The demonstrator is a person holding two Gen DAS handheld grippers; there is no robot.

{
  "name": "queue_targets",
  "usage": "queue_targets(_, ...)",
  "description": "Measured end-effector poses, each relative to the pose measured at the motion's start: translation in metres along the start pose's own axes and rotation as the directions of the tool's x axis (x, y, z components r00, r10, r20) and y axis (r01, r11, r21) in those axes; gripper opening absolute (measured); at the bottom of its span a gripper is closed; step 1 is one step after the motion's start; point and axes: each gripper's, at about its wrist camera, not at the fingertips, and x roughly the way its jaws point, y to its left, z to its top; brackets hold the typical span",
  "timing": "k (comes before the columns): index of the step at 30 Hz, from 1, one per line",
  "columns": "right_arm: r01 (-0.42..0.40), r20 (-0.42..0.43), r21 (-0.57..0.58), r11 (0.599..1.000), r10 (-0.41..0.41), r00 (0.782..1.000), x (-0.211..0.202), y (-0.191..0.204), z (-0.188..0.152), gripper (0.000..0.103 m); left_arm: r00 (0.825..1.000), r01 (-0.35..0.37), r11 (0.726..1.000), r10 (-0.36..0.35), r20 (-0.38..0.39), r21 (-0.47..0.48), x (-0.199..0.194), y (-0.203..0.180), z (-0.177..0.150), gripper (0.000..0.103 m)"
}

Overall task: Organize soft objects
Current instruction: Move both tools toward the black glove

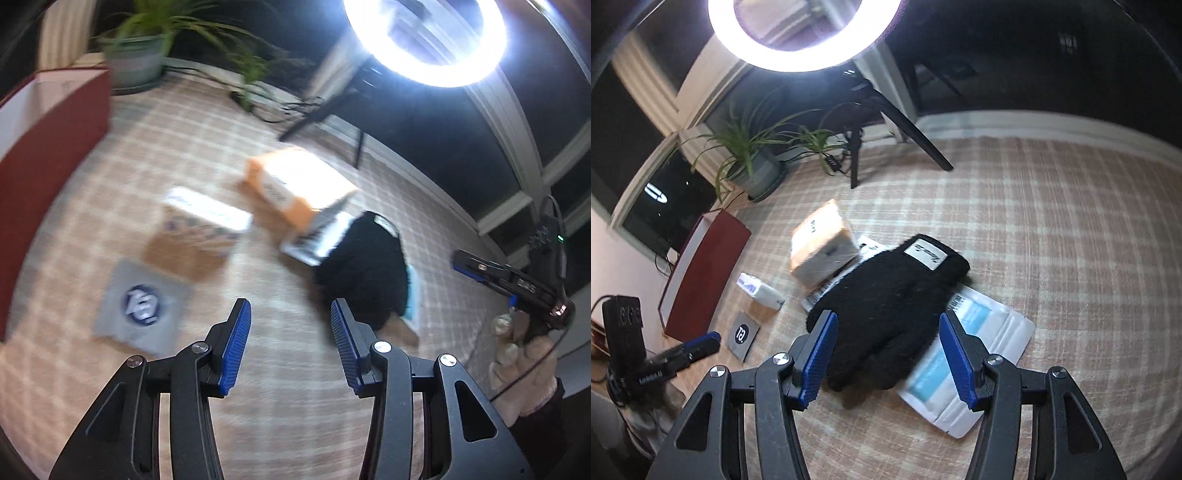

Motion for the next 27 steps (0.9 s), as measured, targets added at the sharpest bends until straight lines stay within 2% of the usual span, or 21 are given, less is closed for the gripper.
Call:
queue_targets(7,-0.077,-0.052,0.105,0.992,0.082,0.995,0.024,-0.034,0.005,0.053,0.998,0.048,0.992,-0.044,-0.035,0.118,0.039,-0.046,0.025,0.044)
queue_targets(10,-0.118,-0.067,0.156,0.981,0.130,0.989,0.035,-0.044,0.004,0.053,0.995,0.072,0.981,-0.059,-0.078,0.178,0.061,-0.061,0.033,0.044)
queue_targets(16,-0.147,-0.090,0.198,0.969,0.168,0.982,0.052,-0.053,0.004,0.053,0.987,0.049,0.939,0.008,-0.163,0.339,0.102,-0.083,0.038,0.044)
queue_targets(20,-0.165,-0.102,0.225,0.960,0.192,0.976,0.061,-0.058,0.002,0.053,0.981,0.025,0.924,0.050,-0.185,0.382,0.117,-0.083,0.046,0.044)
queue_targets(21,-0.170,-0.106,0.230,0.958,0.199,0.974,0.063,-0.058,0.002,0.053,0.981,0.019,0.922,0.059,-0.188,0.387,0.120,-0.083,0.048,0.048)
queue_targets(23,-0.171,-0.114,0.234,0.957,0.202,0.973,0.068,-0.058,0.002,0.053,0.978,0.020,0.918,0.065,-0.200,0.396,0.127,-0.082,0.052,0.052)
queue_targets(27,-0.183,-0.130,0.248,0.951,0.220,0.967,0.076,-0.059,0.001,0.053,0.972,0.032,0.915,0.065,-0.224,0.402,0.139,-0.083,0.054,0.052)
